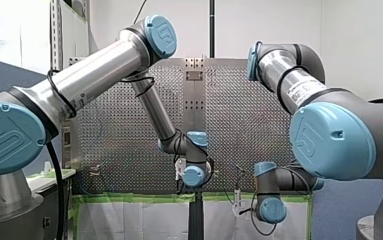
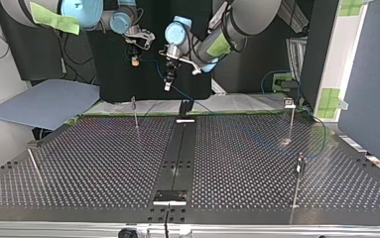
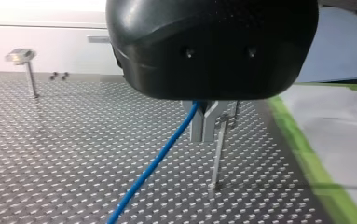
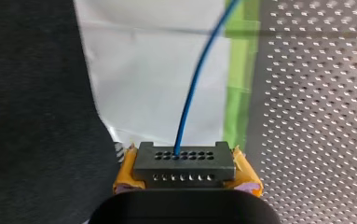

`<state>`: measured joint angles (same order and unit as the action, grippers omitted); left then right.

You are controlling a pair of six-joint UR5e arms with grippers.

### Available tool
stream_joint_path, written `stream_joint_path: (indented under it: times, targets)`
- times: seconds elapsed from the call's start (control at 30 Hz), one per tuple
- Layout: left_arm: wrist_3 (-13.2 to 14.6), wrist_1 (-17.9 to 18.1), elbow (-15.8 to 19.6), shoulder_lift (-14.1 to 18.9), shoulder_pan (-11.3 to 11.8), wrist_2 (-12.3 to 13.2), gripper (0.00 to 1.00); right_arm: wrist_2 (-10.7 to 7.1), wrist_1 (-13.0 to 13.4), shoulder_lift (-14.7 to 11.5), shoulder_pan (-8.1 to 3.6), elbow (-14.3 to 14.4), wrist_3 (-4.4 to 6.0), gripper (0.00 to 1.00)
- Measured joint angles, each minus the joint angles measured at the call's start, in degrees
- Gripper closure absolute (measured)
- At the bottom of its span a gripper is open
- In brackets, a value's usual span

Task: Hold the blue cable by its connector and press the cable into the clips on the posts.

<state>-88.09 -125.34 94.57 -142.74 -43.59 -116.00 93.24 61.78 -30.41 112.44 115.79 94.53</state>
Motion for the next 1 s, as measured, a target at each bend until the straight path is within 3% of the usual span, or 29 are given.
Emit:
stream_joint_path:
  times: [0.33, 0.53, 0.83, 1.0]
  targets:
    - [1.0, -2.6, -4.4, -5.0, -1.7, -1.2, 1.00, -4.60, 4.6, -4.1, -4.61, 0.0, 1.18, 1.00]
    - [0.8, -4.0, -7.1, -8.4, -2.5, -1.3, 1.00, -5.78, 6.1, -7.0, -7.47, 0.1, 1.23, 1.00]
    - [-1.1, -4.4, -9.5, -13.6, -4.1, -2.9, 1.00, -6.00, 5.9, -7.6, -8.61, 0.1, 1.01, 1.00]
    - [-2.7, -5.0, -11.8, -16.3, -5.2, -4.6, 1.00, -6.52, 6.0, -7.6, -9.07, 0.1, -0.34, 1.00]
